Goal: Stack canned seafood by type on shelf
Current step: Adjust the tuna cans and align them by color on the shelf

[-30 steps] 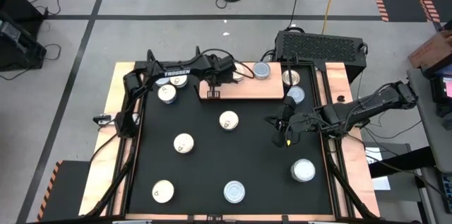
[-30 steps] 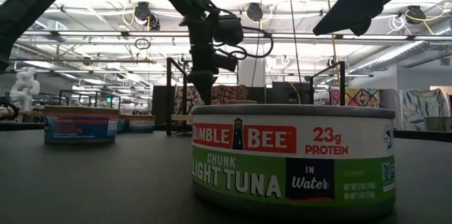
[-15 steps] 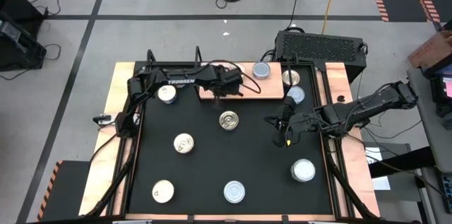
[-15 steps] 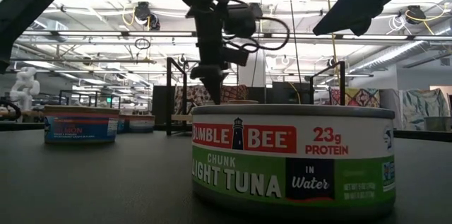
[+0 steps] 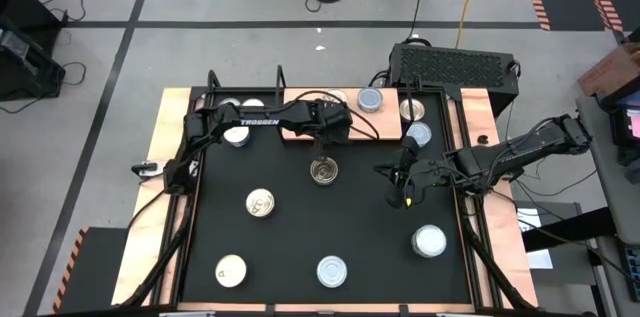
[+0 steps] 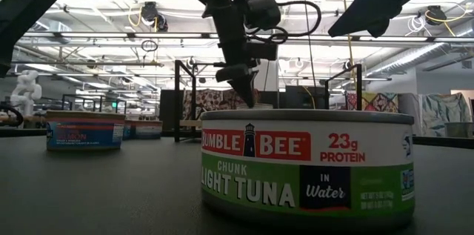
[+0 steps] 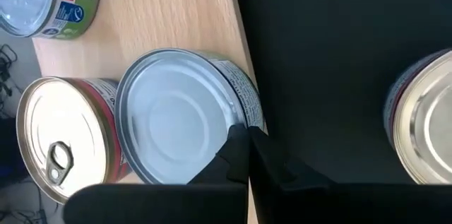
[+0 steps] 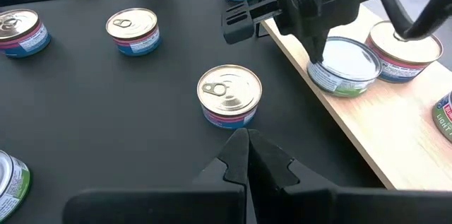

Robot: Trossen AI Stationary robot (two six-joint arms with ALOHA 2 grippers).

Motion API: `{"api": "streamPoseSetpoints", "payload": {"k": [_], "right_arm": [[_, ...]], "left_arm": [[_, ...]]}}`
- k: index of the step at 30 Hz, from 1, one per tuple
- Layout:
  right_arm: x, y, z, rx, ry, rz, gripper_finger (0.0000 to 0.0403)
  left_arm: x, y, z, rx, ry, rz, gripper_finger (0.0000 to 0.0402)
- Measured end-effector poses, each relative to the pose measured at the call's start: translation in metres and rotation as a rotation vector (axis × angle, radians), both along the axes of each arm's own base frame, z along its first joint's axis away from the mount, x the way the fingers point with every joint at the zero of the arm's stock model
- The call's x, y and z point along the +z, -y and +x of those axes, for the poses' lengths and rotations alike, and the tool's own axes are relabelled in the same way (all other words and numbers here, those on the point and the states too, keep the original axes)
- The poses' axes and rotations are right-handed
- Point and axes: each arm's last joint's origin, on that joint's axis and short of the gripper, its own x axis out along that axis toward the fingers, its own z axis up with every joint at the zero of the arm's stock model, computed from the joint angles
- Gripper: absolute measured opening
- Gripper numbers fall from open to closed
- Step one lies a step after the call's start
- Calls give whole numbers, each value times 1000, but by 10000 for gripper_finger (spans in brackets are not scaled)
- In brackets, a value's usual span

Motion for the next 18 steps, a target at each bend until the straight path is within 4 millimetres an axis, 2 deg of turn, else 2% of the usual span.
{"api": "streamPoseSetpoints", "payload": {"k": [7,18], "right_arm": [[0,0,0,0,0,0,0],[0,0,0,4,-1,3,0]], "left_arm": [[1,-1,0,9,-1,17,5],[3,0,3,-2,36,-6,61]]}}
